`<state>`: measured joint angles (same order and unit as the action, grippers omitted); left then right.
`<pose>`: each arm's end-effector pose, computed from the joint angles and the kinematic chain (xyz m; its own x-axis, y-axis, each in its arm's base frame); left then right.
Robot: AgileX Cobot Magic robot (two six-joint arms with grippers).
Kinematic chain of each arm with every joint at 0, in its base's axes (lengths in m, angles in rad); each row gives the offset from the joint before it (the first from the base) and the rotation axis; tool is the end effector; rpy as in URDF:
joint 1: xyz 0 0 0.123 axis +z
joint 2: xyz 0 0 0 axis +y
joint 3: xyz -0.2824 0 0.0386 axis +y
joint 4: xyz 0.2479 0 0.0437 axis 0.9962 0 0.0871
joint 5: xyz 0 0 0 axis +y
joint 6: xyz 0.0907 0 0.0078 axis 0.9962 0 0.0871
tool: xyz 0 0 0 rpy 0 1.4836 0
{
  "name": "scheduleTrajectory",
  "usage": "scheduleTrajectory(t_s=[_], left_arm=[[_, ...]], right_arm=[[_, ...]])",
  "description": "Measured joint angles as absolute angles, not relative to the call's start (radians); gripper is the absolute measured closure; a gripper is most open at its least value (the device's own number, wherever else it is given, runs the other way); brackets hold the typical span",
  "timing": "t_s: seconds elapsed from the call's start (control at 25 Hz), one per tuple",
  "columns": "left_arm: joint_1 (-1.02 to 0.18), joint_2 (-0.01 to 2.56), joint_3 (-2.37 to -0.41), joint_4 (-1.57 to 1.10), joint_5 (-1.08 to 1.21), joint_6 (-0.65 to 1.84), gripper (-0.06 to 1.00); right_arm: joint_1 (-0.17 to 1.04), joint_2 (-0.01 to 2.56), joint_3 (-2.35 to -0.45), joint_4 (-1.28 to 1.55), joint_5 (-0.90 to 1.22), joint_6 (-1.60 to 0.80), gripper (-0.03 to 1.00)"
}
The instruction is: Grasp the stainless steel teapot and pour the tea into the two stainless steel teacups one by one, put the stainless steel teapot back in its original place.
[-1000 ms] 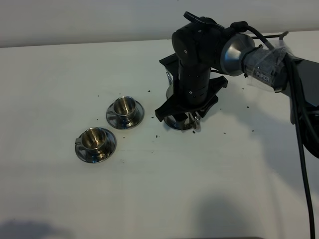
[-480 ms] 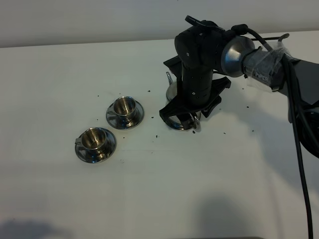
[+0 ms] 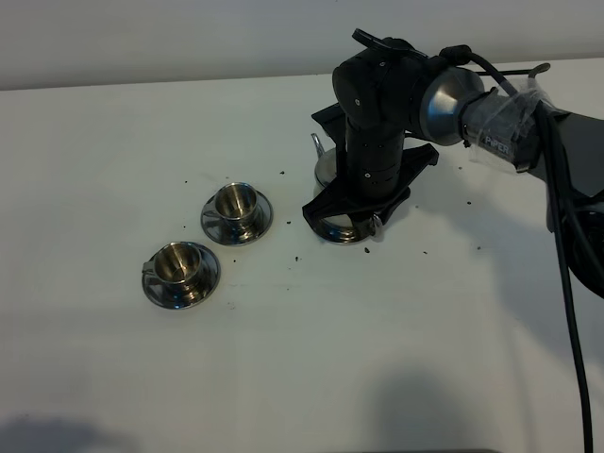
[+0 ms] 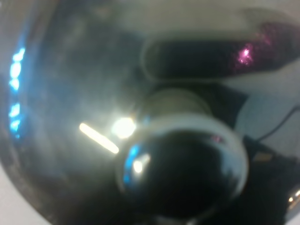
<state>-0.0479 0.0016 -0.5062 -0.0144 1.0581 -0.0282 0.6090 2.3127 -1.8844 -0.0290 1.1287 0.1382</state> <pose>-0.0053 -0.0009 0.2791 -0.4508 -0.0137 -0.8925 0.0432 0.9984 -0.0371 0.3885 0.2680 0.1513 -0.8811 -0.4616 -0.1035 -0.4628 0.8864 -0.0132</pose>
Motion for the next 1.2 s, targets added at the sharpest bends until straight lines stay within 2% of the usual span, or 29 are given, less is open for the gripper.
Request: scheduleTrajectory(t_s=[0.08,0.92,1.2], left_arm=[[-0.048,0.002,-0.506,-0.014,1.058,-0.028,0.58],[-0.048,0.002,-0.506,-0.014,1.058,-0.028,0.58],[-0.048,0.002,-0.506,-0.014,1.058,-0.028,0.58]], right_arm=[[0.608,2.313,-1.884,-0.028,1.127,0.137,0.78],[0.608,2.265,-1.884,-0.064,1.133,0.057,0.79],[0.663,2.264,-1.942,-0.178,1.161,-0.176,0.79]])
